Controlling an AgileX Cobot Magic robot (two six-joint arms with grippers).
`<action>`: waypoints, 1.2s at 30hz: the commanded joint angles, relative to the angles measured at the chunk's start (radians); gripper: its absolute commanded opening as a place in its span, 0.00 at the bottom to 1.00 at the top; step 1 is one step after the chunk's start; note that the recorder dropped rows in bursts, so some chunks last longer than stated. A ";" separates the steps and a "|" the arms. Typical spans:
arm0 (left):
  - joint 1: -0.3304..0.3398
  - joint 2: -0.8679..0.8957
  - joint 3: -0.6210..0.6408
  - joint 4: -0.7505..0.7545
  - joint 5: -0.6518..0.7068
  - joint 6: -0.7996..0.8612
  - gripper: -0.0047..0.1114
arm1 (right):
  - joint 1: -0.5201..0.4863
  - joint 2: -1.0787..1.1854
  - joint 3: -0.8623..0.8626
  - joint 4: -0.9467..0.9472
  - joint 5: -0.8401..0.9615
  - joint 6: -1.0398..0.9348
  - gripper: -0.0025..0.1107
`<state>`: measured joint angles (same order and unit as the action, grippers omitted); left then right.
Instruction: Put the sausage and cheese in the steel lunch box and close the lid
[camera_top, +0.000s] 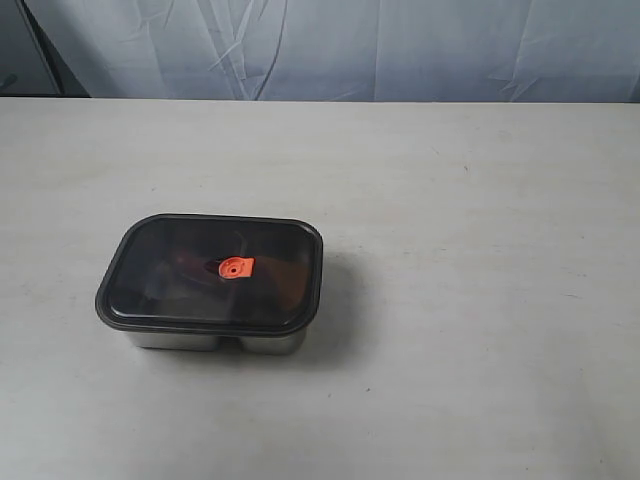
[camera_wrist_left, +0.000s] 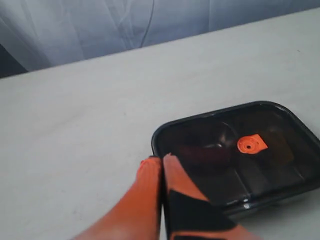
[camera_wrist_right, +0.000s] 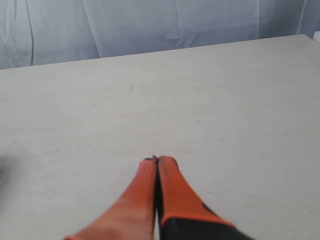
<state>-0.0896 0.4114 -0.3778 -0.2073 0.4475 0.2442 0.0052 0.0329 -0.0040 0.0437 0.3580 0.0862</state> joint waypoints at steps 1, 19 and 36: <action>-0.003 -0.149 0.161 0.012 -0.141 -0.082 0.04 | -0.005 -0.007 0.004 -0.007 -0.009 -0.006 0.02; 0.162 -0.411 0.378 0.036 -0.152 -0.293 0.04 | -0.005 -0.007 0.004 -0.009 -0.007 -0.006 0.02; 0.162 -0.411 0.378 0.139 -0.243 -0.293 0.04 | -0.005 -0.007 0.004 -0.009 -0.007 -0.006 0.02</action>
<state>0.0685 0.0064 -0.0042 -0.0737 0.2207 -0.0446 0.0052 0.0329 -0.0040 0.0437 0.3580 0.0862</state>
